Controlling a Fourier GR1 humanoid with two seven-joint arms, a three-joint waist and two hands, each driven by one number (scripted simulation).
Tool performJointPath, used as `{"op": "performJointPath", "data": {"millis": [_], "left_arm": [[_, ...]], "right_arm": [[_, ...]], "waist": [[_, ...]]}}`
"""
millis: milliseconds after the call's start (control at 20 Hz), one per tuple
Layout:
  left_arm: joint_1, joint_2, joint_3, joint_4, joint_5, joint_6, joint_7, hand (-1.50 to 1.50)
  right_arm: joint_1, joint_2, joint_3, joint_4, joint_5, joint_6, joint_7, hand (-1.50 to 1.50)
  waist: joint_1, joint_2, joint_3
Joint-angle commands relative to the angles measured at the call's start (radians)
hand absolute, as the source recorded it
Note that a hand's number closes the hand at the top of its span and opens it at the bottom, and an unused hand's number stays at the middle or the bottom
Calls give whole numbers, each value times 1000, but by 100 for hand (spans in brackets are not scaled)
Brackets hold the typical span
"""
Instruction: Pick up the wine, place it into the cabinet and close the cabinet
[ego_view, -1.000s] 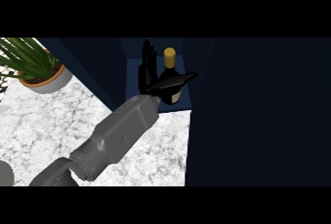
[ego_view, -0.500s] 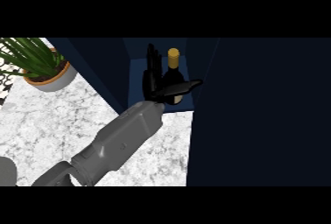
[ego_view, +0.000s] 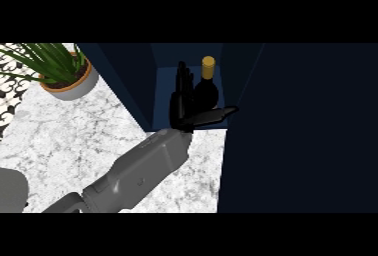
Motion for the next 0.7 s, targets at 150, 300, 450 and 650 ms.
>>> {"op": "performJointPath", "data": {"millis": [150,300,450,650], "left_arm": [[49,-2,-11,-68,-45,42,-63,-150],[100,-2,2,-79,-117,6,-35,-150],[196,10,10,-197,-170,58,-72,-150],[248,24,12,-264,-257,70,-69,-150]], "right_arm": [[2,-3,16,-66,25,-42,85,-150],[3,-22,-33,-48,-26,-17,61,-150],[39,-20,-23,-43,1,-5,27,-150],[34,-29,-51,-42,-13,-12,44,-150]], "waist": [[19,-6,0],[37,-8,0],[48,-12,0],[46,-11,0]]}}
